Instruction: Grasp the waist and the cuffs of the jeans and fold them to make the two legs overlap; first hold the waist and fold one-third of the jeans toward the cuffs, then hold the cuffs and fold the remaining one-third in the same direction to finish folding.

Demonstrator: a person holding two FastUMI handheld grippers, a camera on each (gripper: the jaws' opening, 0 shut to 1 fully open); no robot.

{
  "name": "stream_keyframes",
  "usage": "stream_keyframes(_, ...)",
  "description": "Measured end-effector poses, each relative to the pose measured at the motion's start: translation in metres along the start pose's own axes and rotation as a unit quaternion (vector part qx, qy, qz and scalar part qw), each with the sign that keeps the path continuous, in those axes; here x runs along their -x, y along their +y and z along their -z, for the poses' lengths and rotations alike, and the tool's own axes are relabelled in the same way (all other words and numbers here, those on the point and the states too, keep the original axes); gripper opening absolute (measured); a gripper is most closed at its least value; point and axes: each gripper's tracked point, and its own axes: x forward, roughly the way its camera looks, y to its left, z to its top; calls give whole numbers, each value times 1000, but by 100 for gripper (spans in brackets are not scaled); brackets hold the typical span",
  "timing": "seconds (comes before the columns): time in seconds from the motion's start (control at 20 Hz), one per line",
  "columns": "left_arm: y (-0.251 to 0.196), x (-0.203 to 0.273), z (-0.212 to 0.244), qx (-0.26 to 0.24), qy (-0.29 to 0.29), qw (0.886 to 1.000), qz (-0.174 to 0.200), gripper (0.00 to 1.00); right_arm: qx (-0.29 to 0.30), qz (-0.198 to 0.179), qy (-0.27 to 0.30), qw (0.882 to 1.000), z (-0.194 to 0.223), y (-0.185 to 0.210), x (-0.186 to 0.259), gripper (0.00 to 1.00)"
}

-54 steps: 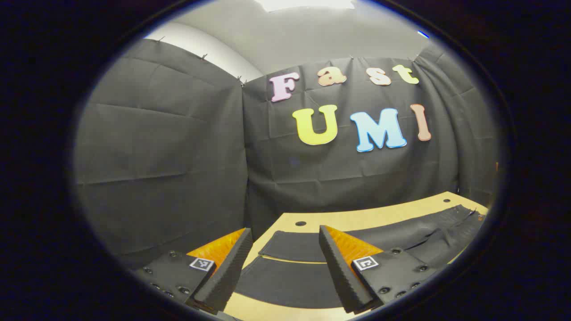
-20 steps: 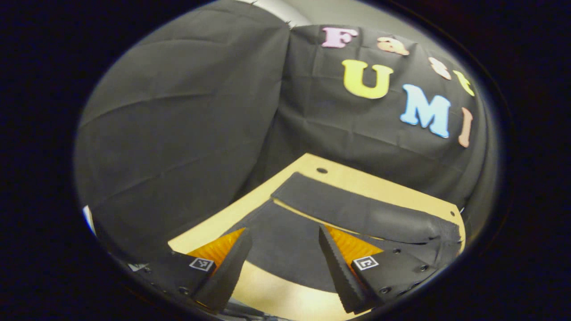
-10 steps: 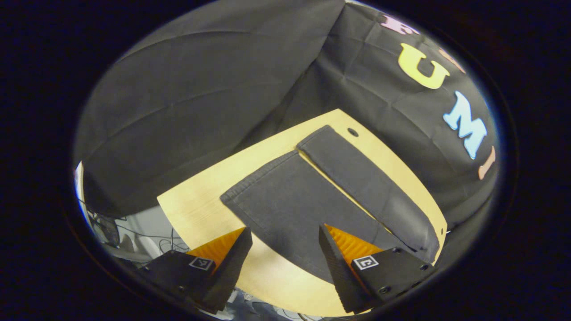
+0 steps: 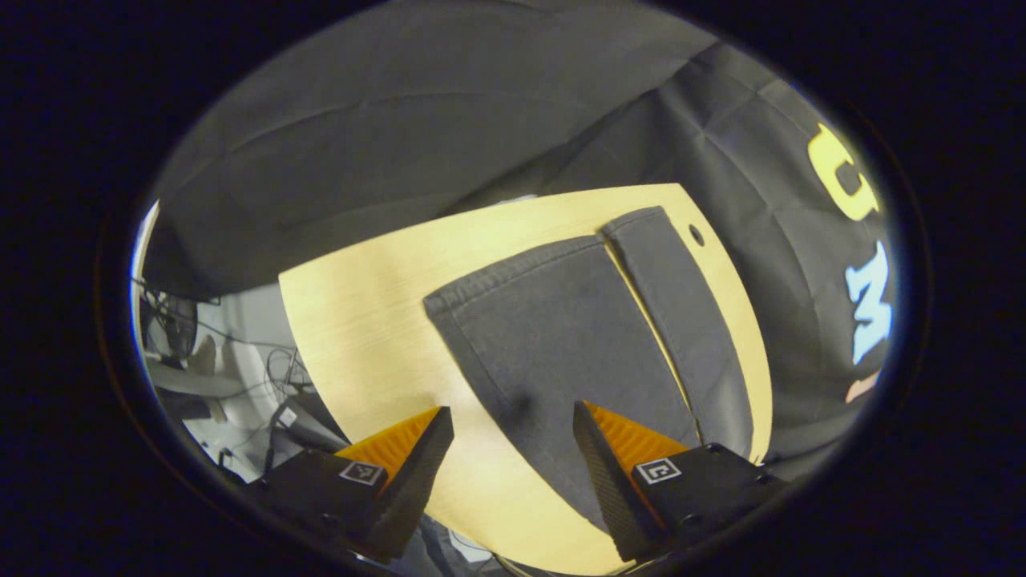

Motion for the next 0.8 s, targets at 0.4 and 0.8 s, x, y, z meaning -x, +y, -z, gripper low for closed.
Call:
stream_keyframes(0.4, 3, -25, -1, 49, 25, 998, -12, 98, -139, -20, 97, 985, 28, -11, -23, 95)
stream_keyframes(0.8, 3, -35, -10, 50, 32, 996, -65, 92, -176, 9, 113, 978, 31, -28, -34, 95)
